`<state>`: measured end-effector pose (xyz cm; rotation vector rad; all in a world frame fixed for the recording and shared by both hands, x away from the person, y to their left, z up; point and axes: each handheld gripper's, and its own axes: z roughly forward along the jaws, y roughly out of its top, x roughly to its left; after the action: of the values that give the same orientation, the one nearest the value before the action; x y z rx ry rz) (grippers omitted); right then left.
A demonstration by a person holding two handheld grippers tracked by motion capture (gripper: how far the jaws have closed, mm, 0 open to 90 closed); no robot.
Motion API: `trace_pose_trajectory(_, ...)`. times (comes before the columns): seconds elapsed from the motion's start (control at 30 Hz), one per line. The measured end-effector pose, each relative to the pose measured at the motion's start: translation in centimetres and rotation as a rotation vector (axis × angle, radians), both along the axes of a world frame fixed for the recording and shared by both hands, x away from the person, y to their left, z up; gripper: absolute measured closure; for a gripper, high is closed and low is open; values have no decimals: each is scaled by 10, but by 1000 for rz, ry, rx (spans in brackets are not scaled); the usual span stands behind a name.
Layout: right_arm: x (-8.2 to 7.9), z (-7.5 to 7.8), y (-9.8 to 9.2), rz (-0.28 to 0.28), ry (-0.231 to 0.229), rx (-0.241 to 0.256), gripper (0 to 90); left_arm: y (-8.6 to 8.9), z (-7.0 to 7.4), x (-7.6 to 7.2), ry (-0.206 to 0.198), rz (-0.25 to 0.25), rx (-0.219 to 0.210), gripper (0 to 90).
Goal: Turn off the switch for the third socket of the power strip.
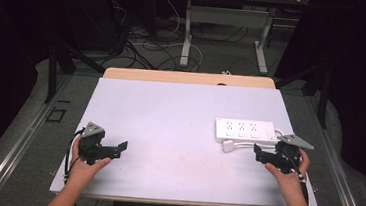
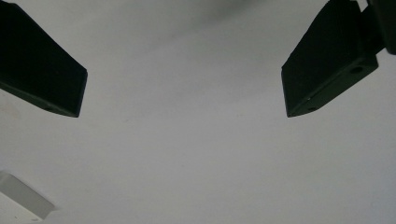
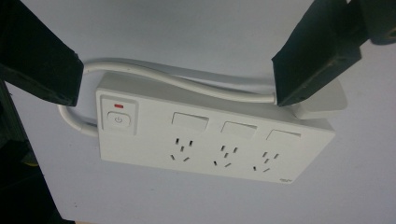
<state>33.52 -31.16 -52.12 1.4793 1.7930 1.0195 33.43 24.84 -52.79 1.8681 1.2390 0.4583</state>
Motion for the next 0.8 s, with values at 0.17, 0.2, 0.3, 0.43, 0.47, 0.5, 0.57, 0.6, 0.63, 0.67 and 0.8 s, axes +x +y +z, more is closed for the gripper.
trace_pose_trajectory(0.17,-2,3,5,23,0,-23,25,-2,0,-2,-8,-2,-2,1)
trace_pose_trajectory(0.2,-3,4,6,24,-7,-28,32,-2,0,-2,-3,-5,-6,2)
trace_pose_trajectory(0.3,-5,6,9,27,-13,-43,108,-3,0,-3,-6,-3,-1,3)
trace_pose_trajectory(0.43,-5,8,11,38,-3,-47,163,-4,0,-3,-7,-5,4,5)
trace_pose_trajectory(0.47,-5,8,12,40,1,-47,172,-4,0,-3,-7,-5,4,5)
trace_pose_trajectory(0.5,-4,7,12,43,1,-52,186,-4,0,-3,-10,-4,3,6)
trace_pose_trajectory(0.57,-4,7,14,48,7,-56,204,-4,0,-3,-9,1,2,12)
trace_pose_trajectory(0.6,-3,7,14,57,11,-68,214,-4,0,-3,-9,2,1,14)
trace_pose_trajectory(0.63,-3,7,14,58,11,-70,227,-4,0,-4,-9,3,1,15)
trace_pose_trajectory(0.67,-3,7,15,56,8,-68,237,-4,0,-4,-12,6,1,17)
trace_pose_trajectory(0.8,-2,9,16,61,20,-45,264,-4,0,-3,-8,12,8,45)
